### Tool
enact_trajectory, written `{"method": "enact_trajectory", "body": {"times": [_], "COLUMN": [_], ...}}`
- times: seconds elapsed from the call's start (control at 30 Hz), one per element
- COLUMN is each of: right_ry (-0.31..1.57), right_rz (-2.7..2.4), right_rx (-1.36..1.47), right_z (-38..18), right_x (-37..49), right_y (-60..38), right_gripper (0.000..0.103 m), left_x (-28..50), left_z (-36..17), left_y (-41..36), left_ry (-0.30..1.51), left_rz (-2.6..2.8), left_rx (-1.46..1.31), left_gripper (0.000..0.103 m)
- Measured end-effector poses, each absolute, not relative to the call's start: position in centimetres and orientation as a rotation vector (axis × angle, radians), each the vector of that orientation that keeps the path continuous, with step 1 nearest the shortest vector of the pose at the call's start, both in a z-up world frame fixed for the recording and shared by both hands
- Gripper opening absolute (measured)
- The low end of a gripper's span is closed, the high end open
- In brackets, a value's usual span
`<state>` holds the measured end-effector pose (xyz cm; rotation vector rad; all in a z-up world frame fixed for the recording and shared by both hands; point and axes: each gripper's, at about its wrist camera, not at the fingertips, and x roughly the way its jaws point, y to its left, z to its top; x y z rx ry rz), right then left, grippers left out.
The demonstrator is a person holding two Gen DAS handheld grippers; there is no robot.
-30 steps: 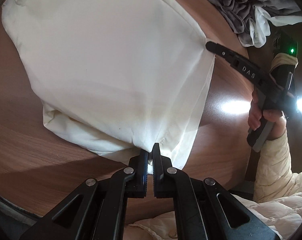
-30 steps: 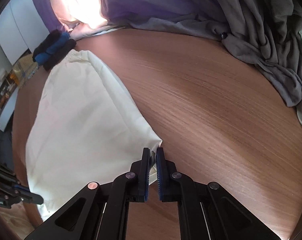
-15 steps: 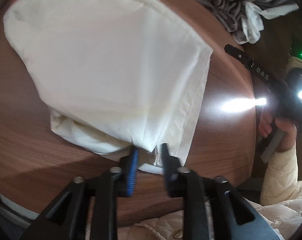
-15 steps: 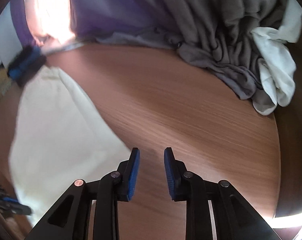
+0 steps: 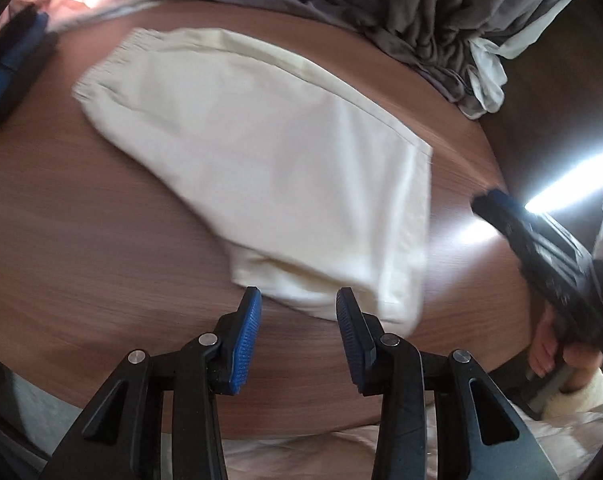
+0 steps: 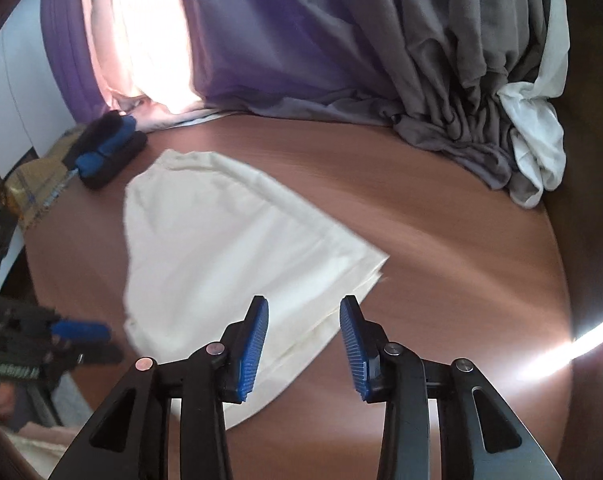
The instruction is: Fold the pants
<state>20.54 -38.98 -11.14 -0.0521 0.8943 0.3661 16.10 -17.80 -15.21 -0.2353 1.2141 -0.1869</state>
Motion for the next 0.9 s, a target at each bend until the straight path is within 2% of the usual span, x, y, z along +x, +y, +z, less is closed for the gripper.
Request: {"method": "enact_trajectory", "body": {"times": [0.2, 0.6, 0.7, 0.9], "right_ry": [0.939, 0.911, 0.887, 0.828], "right_rz": [0.310, -0.101, -0.237, -0.459], "right_rx": [-0.025, 0.231, 0.272, 0.270], "right_z": [-11.7, -11.1, -11.3, -11.4], "right_x": [17.7, 14.2, 13.0, 11.1], "right_y": [-35.6, -29.8, -27.9, -25.2], "right_gripper": [0.037, 0.037, 0.046, 0.047], "left_x": [16.2, 18.1, 18.9, 21.0], "left_z": [-15.0, -12.9, -13.0, -13.6], "left_y": [-13.5, -5.0, -2.7, -1.3], "left_ry": [1.136, 0.972, 0.935, 0.877], "left_rz": [-0.194, -0.380, -0.410, -0.452], "left_rx": [-0.122, 0.148, 0.208, 0.300], "left_gripper": [0.038, 0.038, 0.038, 0.038]}}
